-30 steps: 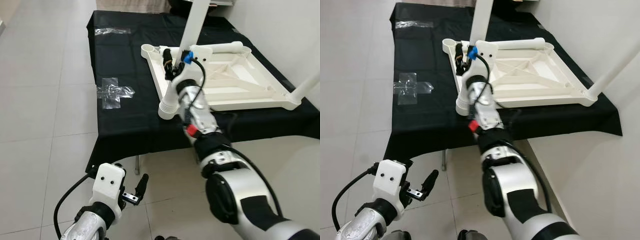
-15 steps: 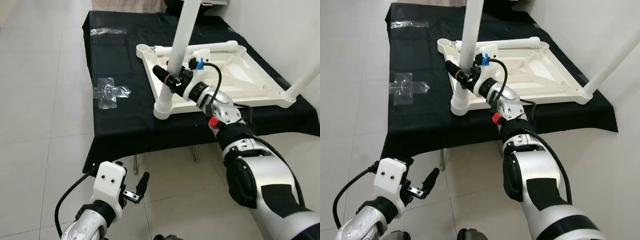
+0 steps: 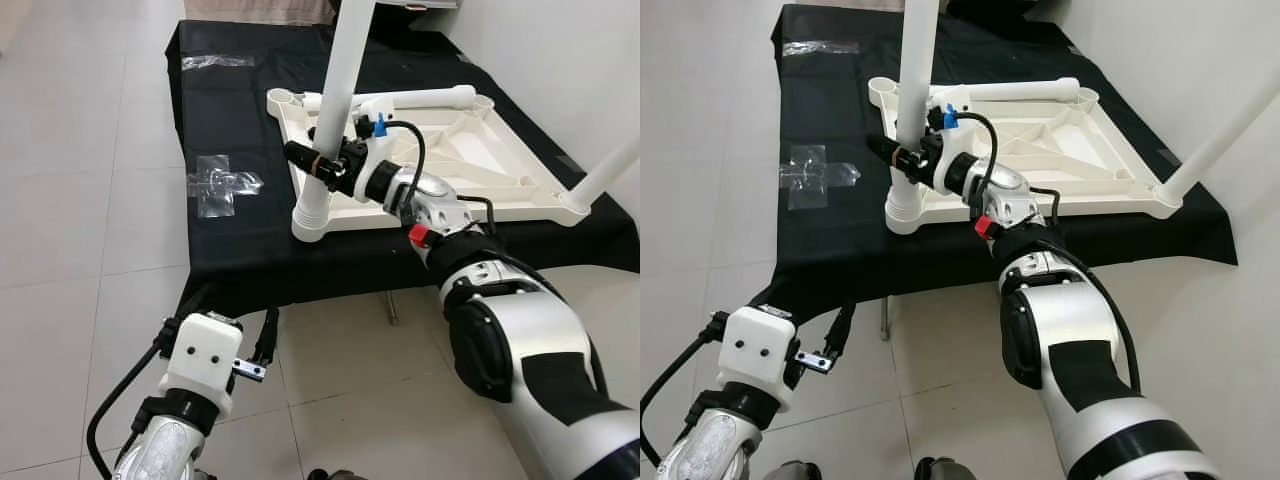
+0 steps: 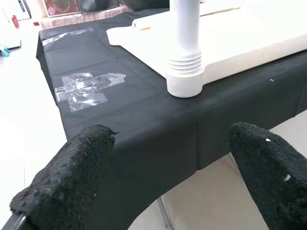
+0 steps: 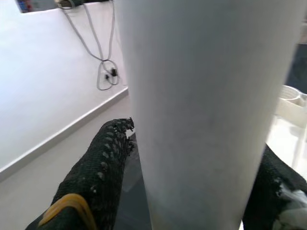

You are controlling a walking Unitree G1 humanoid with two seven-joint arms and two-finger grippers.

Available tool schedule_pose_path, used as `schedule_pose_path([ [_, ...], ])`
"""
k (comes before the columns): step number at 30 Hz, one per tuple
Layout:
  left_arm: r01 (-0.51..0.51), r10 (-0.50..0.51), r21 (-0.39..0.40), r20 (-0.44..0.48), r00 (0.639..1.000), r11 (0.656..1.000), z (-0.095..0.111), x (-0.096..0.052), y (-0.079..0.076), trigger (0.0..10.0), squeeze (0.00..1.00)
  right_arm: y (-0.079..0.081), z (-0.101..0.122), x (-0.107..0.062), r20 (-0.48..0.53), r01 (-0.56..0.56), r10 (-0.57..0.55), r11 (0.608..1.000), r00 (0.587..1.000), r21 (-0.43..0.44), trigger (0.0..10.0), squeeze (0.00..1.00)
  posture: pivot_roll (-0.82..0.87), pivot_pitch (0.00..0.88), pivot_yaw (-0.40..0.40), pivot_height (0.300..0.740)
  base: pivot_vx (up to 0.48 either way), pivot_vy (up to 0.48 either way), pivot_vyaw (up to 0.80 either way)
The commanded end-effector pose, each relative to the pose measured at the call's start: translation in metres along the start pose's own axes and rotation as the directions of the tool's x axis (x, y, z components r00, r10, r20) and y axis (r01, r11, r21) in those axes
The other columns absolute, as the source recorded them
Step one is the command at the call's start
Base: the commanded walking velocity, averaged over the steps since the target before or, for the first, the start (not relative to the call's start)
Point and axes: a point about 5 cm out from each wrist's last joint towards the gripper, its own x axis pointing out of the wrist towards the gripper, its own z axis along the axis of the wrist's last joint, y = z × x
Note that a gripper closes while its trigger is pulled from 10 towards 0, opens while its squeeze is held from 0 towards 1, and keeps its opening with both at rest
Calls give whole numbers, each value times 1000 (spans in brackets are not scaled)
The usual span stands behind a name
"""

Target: Building children table

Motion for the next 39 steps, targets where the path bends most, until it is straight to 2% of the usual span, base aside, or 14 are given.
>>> schedule_pose_path([
  [1,-2,2,9,8,1000,1000,1,-3,-1,10000,0,1,0,2,0,14,-14,1000,1000,-9,8784,0,165,153,-159,740,0,0,0],
  [2,-5,5,6,11,1000,1000,2,-3,-1,10000,0,-1,0,1,12,53,-53,999,999,-1,0,0,165,151,-164,740,0,0,0],
  [9,-11,10,6,19,1000,1000,0,-3,-3,10000,0,-21,-8,-8,0,375,-375,927,927,8,0,0,159,148,-166,740,0,0,0],
  [12,-15,15,12,20,1000,1000,-1,-3,-5,10000,0,-34,-17,-19,-10,630,-630,776,776,20,0,0,151,147,-165,740,0,0,0],
  [14,-15,15,12,20,1000,1000,-1,-3,-5,10000,0,-34,-17,-19,-10,630,-630,776,776,20,0,0,151,147,-165,740,0,0,0],
  [17,-21,20,17,16,1000,1000,-3,-2,-4,10000,0,-35,-26,-27,-19,824,-825,563,565,63,0,0,150,148,-165,740,0,0,0],
  [20,-22,22,19,16,1000,1000,-3,-2,-4,10000,0,-34,-28,-29,-26,863,-864,500,503,75,0,0,154,144,-167,740,0,0,0],
  [26,-24,24,19,10,1000,1000,-5,-3,-3,10000,0,13,-42,0,-124,889,-888,416,442,191,0,0,156,139,-164,740,0,0,0],
  [27,-23,22,18,7,1000,1000,-5,-3,-4,10000,0,21,-40,6,-115,872,-877,434,466,224,10000,0,164,133,-163,740,0,0,0],
  [31,-21,21,17,3,1000,1000,-6,-3,-4,10000,0,31,-31,14,-46,829,-851,495,523,262,10000,0,165,133,-164,740,0,0,0],
  [32,-20,20,15,0,1000,1000,-7,-3,-4,10000,0,32,-26,14,14,807,-833,540,553,240,10000,1000,164,128,-161,740,0,0,0],
  [34,-20,20,13,-3,1000,1000,-8,-3,-4,10000,0,29,-21,12,67,789,-815,574,575,217,10000,1000,164,128,-161,740,0,0,0],
  [35,-19,19,12,-4,1000,1000,-8,-3,-5,10000,0,28,-18,10,96,783,-807,590,583,199,10000,0,156,123,-161,740,0,0,0],
  [39,-15,15,9,-8,1000,1000,-9,-3,-5,10000,0,17,-11,1,170,737,-753,657,635,159,10000,0,153,124,-161,740,0,0,0],
])
